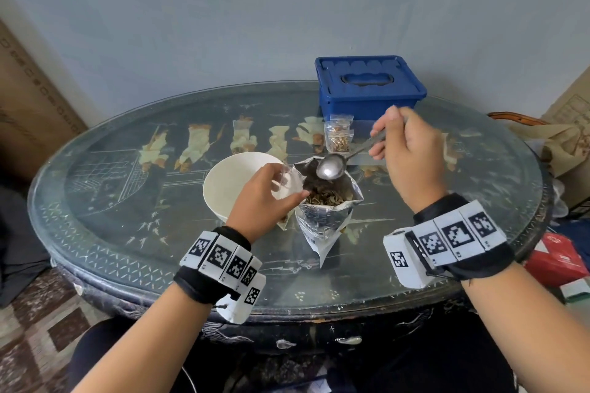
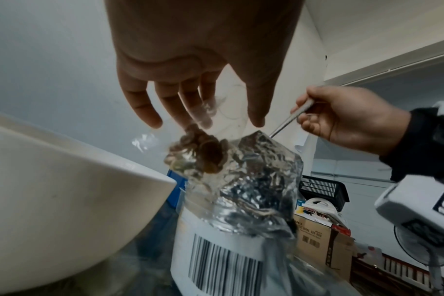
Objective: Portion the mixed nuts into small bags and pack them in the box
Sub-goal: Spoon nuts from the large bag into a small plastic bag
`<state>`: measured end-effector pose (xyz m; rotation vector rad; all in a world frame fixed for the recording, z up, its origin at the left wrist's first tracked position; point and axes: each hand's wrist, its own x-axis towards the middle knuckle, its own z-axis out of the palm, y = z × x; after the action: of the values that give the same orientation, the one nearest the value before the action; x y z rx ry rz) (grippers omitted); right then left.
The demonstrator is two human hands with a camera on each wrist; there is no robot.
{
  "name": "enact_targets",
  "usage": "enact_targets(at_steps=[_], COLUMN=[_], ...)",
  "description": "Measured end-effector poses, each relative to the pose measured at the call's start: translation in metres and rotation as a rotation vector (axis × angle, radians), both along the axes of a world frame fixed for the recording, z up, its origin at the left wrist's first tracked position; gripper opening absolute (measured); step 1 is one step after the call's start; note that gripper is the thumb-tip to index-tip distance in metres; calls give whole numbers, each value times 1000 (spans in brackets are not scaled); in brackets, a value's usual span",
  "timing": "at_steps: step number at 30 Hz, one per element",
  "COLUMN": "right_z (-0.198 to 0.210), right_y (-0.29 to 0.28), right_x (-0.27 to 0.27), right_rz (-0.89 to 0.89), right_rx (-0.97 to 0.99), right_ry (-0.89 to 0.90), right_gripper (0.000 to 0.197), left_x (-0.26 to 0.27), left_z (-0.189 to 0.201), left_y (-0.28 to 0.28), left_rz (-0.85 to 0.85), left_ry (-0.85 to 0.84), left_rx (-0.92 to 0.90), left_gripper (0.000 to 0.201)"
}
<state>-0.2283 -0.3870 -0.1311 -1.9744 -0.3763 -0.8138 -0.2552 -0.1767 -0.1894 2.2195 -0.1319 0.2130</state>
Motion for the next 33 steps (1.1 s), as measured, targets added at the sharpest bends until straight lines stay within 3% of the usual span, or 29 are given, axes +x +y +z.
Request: enact_targets(at_steps=[5, 9, 19, 23, 28, 33], right_z=[-38, -60, -67, -64, -68, -63], right_y=[6, 10, 13, 15, 17, 23], right_x=[-4, -6, -7, -7, -5, -7], right_rz=[154, 236, 147, 112, 105, 50], right_rx=[-269, -365, -209, -204, -278, -237], right_ry=[10, 17, 79, 67, 158, 246], right_gripper=[37, 35, 39, 39, 26, 26], left_x=[-8, -11, -12, -12, -13, -13], left_z=[-7, -10, -16, -16, -17, -18], left_y=[-3, -7, -9, -10, -12, -12], left_rz=[19, 22, -2, 2, 1, 8], left_ry=[12, 32, 67, 66, 67, 69], left_rx=[-34, -46, -92, -102, -100, -97], left_gripper=[52, 51, 48, 48, 50, 51])
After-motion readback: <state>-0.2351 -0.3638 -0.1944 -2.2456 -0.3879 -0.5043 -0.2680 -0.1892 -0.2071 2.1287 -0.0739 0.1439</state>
